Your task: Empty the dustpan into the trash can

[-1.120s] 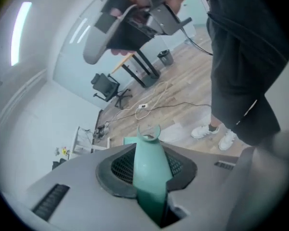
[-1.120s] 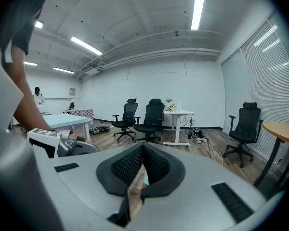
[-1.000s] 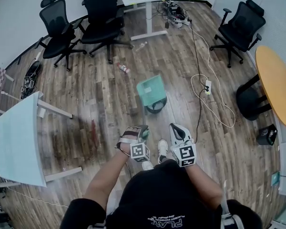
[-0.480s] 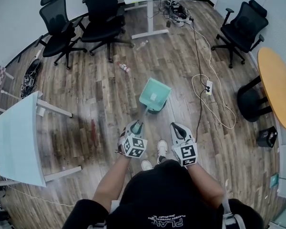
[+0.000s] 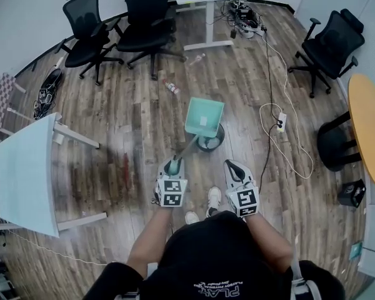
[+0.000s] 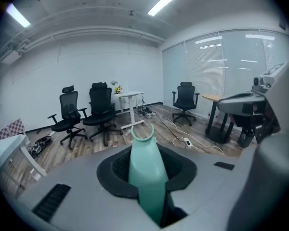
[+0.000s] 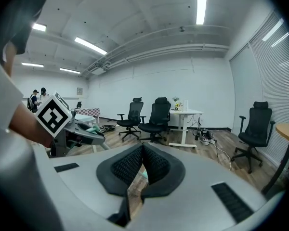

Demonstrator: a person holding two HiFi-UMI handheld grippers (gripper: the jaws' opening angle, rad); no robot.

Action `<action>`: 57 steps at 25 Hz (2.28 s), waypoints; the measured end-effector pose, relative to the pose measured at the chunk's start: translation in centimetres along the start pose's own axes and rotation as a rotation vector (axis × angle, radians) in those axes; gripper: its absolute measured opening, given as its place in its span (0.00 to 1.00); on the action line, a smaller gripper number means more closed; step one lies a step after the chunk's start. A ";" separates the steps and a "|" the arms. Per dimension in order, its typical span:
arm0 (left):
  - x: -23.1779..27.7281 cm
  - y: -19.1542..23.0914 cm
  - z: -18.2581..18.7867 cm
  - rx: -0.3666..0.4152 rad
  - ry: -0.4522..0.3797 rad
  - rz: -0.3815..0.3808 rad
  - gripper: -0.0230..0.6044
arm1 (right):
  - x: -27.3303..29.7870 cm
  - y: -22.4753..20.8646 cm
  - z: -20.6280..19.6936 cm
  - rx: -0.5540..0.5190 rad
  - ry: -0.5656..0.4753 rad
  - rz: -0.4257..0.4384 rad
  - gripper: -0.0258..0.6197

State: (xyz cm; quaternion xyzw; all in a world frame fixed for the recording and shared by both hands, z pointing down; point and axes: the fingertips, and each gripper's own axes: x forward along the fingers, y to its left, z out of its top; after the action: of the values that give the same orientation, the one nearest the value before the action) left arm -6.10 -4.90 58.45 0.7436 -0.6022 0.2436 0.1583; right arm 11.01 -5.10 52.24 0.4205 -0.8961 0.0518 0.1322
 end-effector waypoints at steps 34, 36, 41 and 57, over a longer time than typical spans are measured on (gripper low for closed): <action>0.2 9.8 -6.4 -0.221 0.160 0.375 0.19 | 10.8 -0.4 -2.3 -0.007 0.025 0.272 0.07; 0.9 10.3 -7.4 -0.229 0.179 0.374 0.19 | 11.6 -0.2 -2.6 -0.014 0.036 0.281 0.07; 2.8 11.1 -10.1 -0.250 0.230 0.362 0.19 | 13.8 0.4 -4.1 -0.021 0.070 0.299 0.07; 7.8 13.1 -16.3 -0.263 0.368 0.328 0.19 | 17.9 2.1 -8.2 -0.028 0.173 0.327 0.07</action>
State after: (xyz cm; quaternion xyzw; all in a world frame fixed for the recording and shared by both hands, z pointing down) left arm -20.43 -5.61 75.56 0.5526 -0.7022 0.3165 0.3184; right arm 0.08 -15.31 65.17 0.2611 -0.9385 0.0961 0.2045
